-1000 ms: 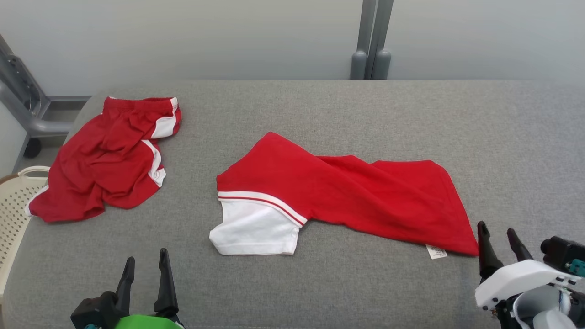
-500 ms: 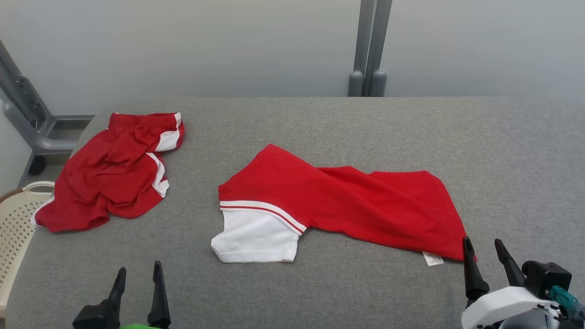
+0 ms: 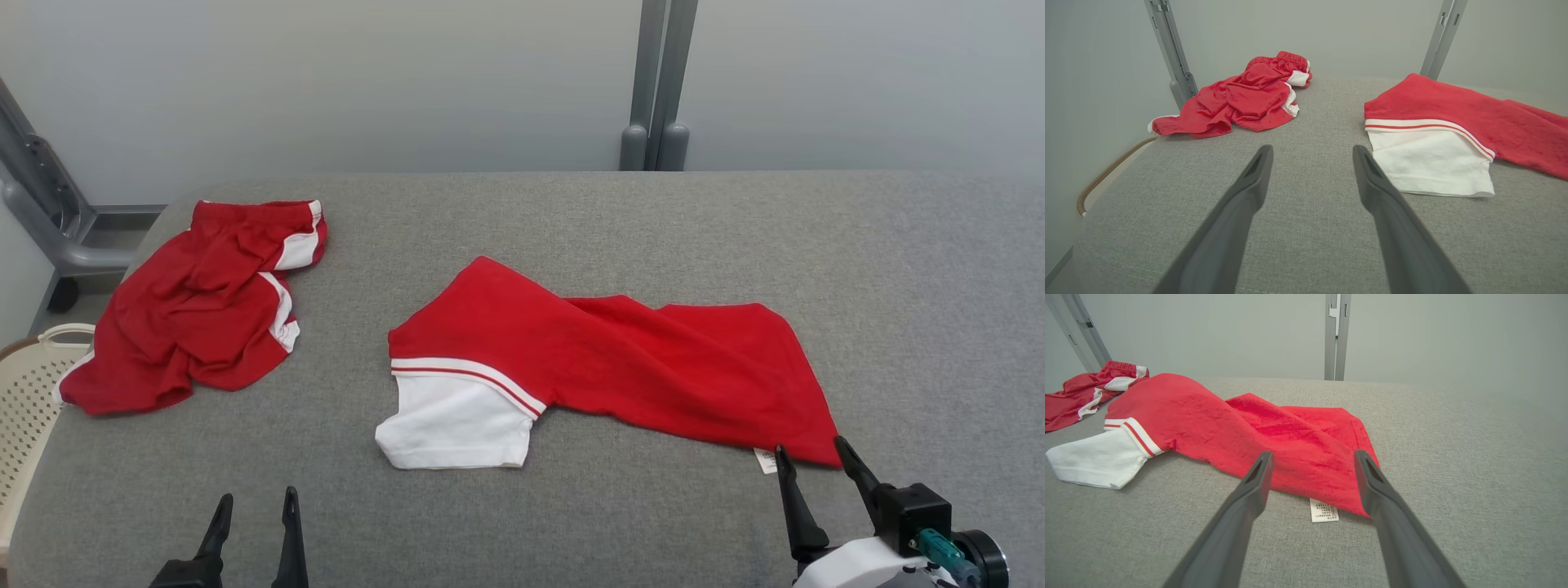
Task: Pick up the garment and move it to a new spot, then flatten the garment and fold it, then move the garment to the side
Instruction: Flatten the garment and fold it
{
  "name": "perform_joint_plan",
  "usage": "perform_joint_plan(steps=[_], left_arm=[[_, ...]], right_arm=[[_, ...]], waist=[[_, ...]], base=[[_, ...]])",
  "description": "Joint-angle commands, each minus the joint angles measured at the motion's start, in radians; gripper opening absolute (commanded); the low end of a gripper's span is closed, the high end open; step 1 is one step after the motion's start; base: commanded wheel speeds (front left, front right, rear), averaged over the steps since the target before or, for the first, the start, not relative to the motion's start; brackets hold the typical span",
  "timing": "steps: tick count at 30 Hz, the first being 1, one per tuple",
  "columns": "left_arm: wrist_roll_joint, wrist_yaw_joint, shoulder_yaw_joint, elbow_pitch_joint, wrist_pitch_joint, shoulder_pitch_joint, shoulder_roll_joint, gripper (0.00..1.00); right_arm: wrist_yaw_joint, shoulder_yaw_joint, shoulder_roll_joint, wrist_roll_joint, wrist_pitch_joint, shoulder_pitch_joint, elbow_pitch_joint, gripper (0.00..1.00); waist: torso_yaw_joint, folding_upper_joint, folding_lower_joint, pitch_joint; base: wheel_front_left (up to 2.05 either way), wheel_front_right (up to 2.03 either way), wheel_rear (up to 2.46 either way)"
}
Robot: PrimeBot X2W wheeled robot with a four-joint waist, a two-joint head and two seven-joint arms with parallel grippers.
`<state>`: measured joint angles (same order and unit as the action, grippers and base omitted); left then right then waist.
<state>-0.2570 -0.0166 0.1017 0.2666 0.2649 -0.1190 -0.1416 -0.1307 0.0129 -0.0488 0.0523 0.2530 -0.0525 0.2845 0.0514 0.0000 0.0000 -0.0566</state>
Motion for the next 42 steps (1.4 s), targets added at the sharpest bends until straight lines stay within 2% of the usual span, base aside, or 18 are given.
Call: perform_joint_plan(steps=[1,8,25,35,42], left_arm=[[0.005,0.004,0.002,-0.005,0.000,-0.014,-0.008,1.00],[0.013,0.003,0.021,-0.023,-0.006,-0.004,-0.012,1.00],[-0.021,0.010,0.040,-0.024,-0.044,0.017,-0.015,1.00],[-0.028,0.069,0.092,0.024,-0.101,0.119,-0.018,1.00],[-0.020,0.119,0.168,0.142,-0.197,0.268,-0.032,1.00]], right_arm=[[0.000,-0.007,-0.003,0.000,0.006,-0.012,-0.010,1.00],[0.000,-0.037,-0.003,0.019,0.007,-0.018,-0.048,1.00],[0.000,-0.020,-0.003,0.018,-0.021,-0.001,-0.051,1.00],[0.000,0.041,-0.003,-0.004,-0.124,0.034,-0.051,1.00],[0.000,0.094,-0.003,-0.020,-0.233,0.093,-0.070,1.00]], waist=[[0.001,0.0000,0.0000,0.000],[-0.003,0.0000,0.0000,0.003],[-0.014,0.0000,0.0000,0.027],[-0.014,0.0000,0.0000,0.084],[-0.028,0.0000,0.0000,0.166]], base=[[0.00,0.00,0.00],[0.00,0.00,0.00],[0.00,0.00,0.00],[0.00,0.00,0.00],[0.00,0.00,0.00]])
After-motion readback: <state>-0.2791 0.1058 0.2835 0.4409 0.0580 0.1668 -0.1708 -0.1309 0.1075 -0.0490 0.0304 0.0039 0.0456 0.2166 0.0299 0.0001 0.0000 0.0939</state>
